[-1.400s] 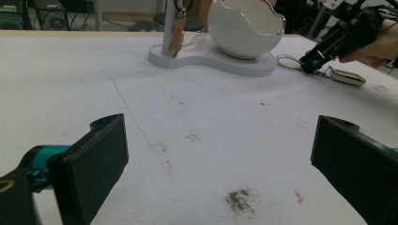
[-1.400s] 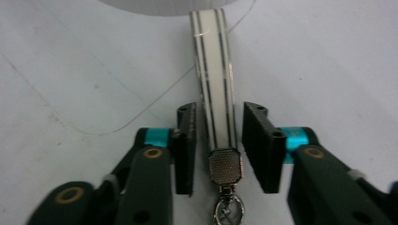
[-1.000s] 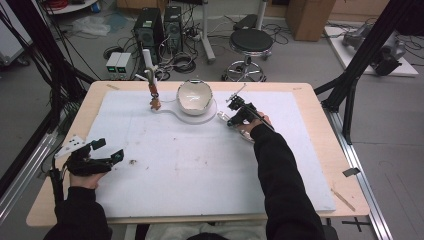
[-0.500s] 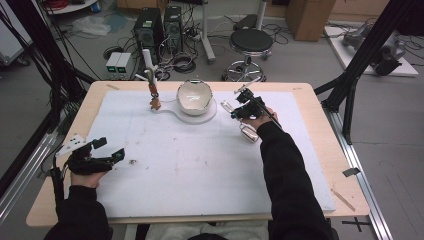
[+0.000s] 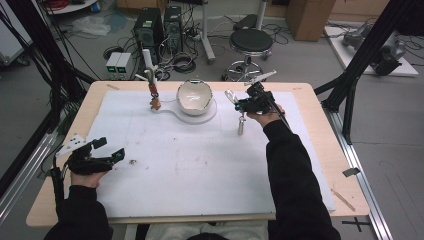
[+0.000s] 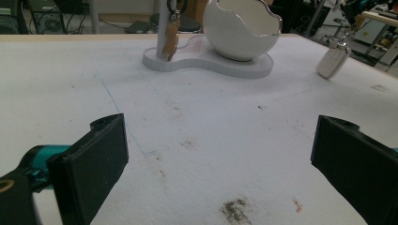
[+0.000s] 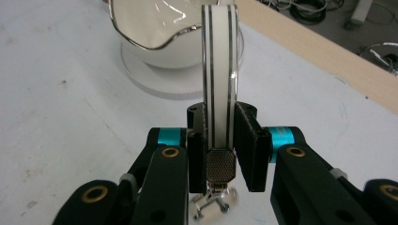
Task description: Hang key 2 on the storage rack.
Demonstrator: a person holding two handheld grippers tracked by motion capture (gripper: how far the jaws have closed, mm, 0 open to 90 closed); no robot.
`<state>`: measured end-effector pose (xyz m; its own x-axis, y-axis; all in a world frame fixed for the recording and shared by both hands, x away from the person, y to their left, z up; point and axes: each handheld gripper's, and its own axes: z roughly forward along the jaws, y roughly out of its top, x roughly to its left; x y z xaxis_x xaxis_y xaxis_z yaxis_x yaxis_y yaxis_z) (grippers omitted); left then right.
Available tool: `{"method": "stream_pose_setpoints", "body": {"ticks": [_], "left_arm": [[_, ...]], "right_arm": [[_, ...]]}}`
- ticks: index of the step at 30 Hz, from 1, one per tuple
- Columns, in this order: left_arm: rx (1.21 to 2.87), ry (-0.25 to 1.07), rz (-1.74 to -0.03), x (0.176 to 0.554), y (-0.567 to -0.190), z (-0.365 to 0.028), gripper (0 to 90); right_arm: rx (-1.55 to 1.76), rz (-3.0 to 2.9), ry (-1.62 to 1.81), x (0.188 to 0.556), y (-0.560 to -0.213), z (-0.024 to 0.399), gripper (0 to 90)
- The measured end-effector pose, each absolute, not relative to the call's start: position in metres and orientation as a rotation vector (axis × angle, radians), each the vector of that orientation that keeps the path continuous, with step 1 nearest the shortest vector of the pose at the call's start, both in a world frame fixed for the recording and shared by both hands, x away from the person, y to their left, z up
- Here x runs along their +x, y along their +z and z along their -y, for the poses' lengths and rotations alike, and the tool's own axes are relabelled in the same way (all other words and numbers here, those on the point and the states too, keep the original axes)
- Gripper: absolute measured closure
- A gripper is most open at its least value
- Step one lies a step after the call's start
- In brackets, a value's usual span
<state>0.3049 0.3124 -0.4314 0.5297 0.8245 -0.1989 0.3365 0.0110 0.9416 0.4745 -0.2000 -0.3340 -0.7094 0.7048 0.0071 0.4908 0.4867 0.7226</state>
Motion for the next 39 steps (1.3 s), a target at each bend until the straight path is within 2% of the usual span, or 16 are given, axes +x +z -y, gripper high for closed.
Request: {"method": "stream_pose_setpoints", "body": {"ticks": [21,39], "left_arm": [[1.592,0.514,-1.020,0.303,-0.431,-0.311,4.8],[1.592,0.515,-1.021,0.303,-0.430,-0.311,4.8]], "right_arm": [[0.909,-2.360,1.256,0.444,-0.301,0.199,75.7],[0.754,-2.378,1.352,0.419,-0.277,0.176,75.7]]}}
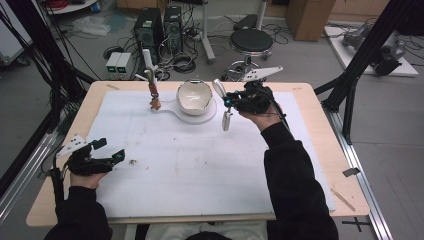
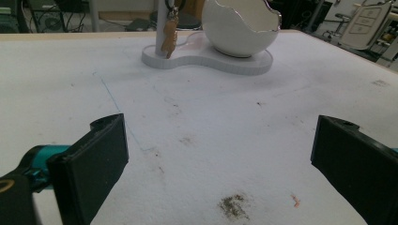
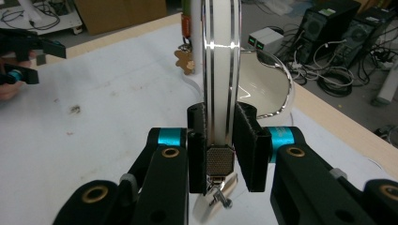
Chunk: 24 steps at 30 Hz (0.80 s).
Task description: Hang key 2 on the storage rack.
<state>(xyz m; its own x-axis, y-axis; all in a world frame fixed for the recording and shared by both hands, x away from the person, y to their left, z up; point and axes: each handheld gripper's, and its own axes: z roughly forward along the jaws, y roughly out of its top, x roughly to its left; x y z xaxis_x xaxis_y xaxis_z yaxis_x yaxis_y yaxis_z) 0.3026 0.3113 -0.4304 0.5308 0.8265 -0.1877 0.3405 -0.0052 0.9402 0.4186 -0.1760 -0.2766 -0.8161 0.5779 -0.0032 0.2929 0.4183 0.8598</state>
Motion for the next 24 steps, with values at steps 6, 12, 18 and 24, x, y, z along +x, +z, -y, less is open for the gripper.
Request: {"method": "stream_pose_setpoints", "body": {"ticks": [6,12,18,24], "left_arm": [[1.594,0.518,-1.019,0.302,-0.430,-0.312,4.8],[1.590,0.515,-1.019,0.301,-0.428,-0.311,4.8],[1.607,0.520,-0.974,0.300,-0.417,-0.302,4.8],[1.620,0.506,-0.928,0.302,-0.402,-0.289,4.8]], "right_arm": [[0.715,-2.391,1.379,0.409,-0.270,0.165,75.7],[0.682,-2.401,1.411,0.402,-0.266,0.153,75.7],[0.655,-2.410,1.448,0.398,-0.266,0.141,75.7],[0.635,-2.422,1.466,0.395,-0.268,0.131,75.7]]}}
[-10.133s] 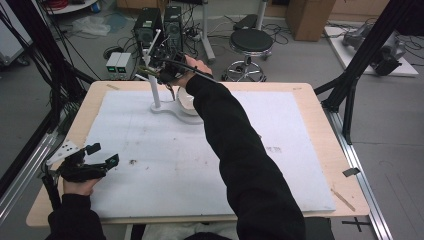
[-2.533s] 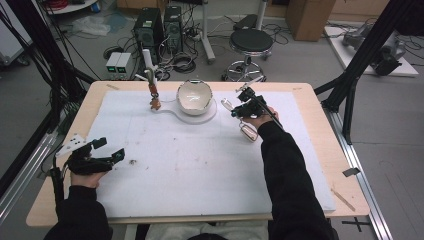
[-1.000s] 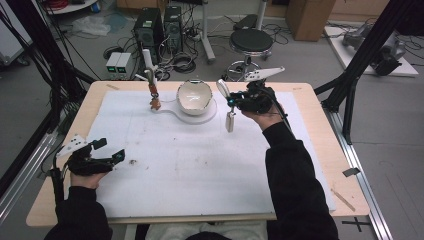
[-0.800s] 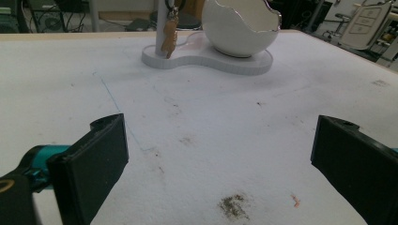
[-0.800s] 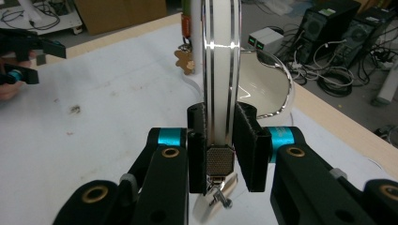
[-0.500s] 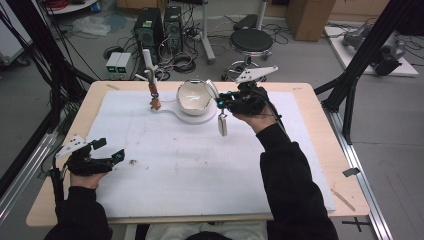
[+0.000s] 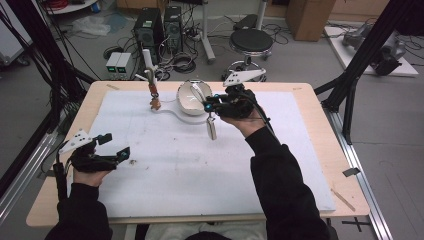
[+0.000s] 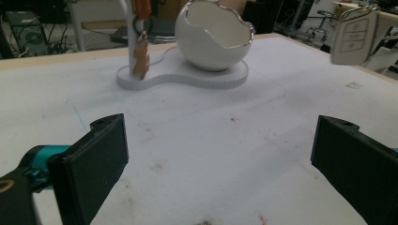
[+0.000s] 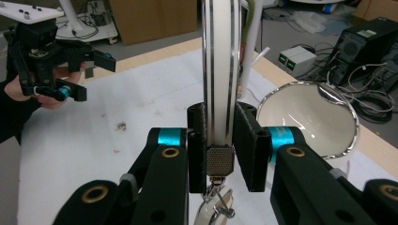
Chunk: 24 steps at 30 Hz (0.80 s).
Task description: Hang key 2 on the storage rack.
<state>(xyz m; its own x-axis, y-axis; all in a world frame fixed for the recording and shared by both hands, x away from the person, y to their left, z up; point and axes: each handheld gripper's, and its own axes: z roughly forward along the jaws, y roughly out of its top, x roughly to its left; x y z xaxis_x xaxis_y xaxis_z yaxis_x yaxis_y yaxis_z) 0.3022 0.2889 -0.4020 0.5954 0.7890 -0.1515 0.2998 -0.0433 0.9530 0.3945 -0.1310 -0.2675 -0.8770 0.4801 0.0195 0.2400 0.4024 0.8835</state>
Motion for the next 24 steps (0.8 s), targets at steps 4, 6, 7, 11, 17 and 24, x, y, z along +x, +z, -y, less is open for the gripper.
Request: {"method": "stream_pose_setpoints", "body": {"ticks": [4,6,7,11,17,24], "left_arm": [[1.621,0.491,-0.900,0.305,-0.391,-0.280,4.8],[1.628,0.479,-0.884,0.306,-0.387,-0.276,4.8],[1.628,0.471,-0.881,0.306,-0.385,-0.274,4.8],[1.631,0.437,-0.858,0.307,-0.378,-0.267,4.8],[1.597,0.404,-0.816,0.310,-0.361,-0.256,4.8],[1.598,0.398,-0.763,0.315,-0.340,-0.240,4.8]], "right_arm": [[0.616,-2.422,1.496,0.392,-0.267,0.126,75.7],[0.605,-2.425,1.509,0.390,-0.267,0.123,75.7],[0.600,-2.425,1.515,0.390,-0.267,0.121,75.7],[0.579,-2.436,1.540,0.387,-0.267,0.115,75.7],[0.540,-2.450,1.562,0.384,-0.267,0.106,75.7],[0.520,-2.455,1.592,0.381,-0.268,0.102,75.7]]}}
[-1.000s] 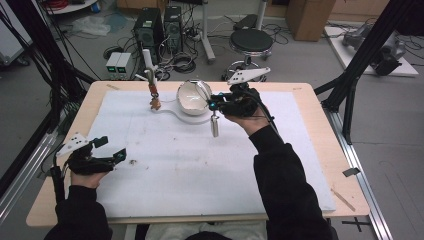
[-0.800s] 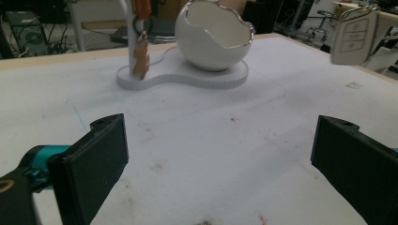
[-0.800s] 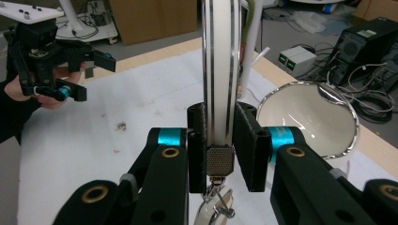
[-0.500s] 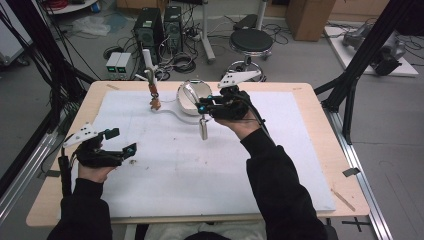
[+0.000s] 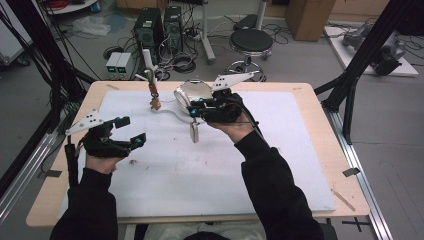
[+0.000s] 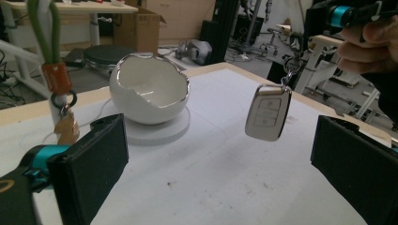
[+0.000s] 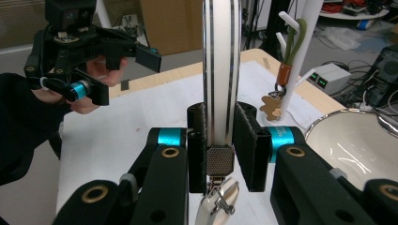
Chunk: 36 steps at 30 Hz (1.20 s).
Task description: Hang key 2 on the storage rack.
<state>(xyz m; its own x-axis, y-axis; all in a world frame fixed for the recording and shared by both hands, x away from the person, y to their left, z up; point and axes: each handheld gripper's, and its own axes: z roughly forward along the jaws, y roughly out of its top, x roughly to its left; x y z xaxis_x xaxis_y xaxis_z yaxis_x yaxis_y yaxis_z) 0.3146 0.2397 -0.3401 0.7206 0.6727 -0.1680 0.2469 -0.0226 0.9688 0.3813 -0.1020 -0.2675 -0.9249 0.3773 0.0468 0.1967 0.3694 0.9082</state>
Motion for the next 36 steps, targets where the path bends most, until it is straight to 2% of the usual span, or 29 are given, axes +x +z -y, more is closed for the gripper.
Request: {"method": "stream_pose_setpoints", "body": {"ticks": [10,20,28,33,36], "left_arm": [[1.601,0.341,-0.688,0.327,-0.320,-0.214,6.8],[1.597,0.305,-0.702,0.342,-0.310,-0.197,7.2],[1.587,0.259,-0.726,0.352,-0.305,-0.185,11.9],[1.565,0.244,-0.715,0.354,-0.303,-0.179,21.9],[1.580,0.253,-0.716,0.354,-0.301,-0.174,24.6]], "right_arm": [[0.495,-2.467,1.588,0.379,-0.269,0.098,75.7],[0.494,-2.488,1.569,0.378,-0.273,0.089,75.7],[0.494,-2.502,1.554,0.380,-0.278,0.081,75.7],[0.486,-2.510,1.558,0.380,-0.281,0.075,75.7],[0.481,-2.515,1.556,0.380,-0.282,0.071,75.7]]}}
